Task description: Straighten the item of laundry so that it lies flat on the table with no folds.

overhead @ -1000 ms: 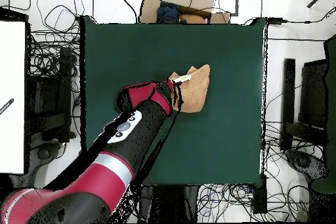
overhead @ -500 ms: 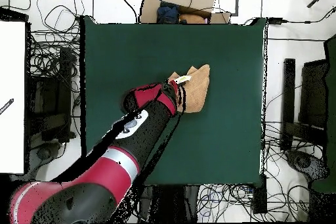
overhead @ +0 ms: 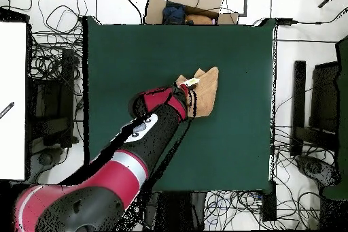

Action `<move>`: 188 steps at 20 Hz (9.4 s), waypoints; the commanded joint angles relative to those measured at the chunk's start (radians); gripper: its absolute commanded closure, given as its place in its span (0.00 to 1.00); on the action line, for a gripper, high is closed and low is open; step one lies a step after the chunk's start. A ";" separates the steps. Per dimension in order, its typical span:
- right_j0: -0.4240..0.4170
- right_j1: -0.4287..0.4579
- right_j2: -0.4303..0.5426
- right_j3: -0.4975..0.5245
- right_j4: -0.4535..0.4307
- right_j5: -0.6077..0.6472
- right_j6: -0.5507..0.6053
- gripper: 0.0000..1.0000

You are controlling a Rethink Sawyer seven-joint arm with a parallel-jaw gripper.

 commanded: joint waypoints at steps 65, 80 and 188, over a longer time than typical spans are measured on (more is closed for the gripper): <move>-0.562 -0.258 0.740 0.107 -0.298 0.157 -0.173 0.00; -0.608 -0.263 0.792 0.089 -0.407 0.213 -0.194 0.00; -0.444 -0.202 0.526 -0.105 -0.514 0.219 0.014 0.00</move>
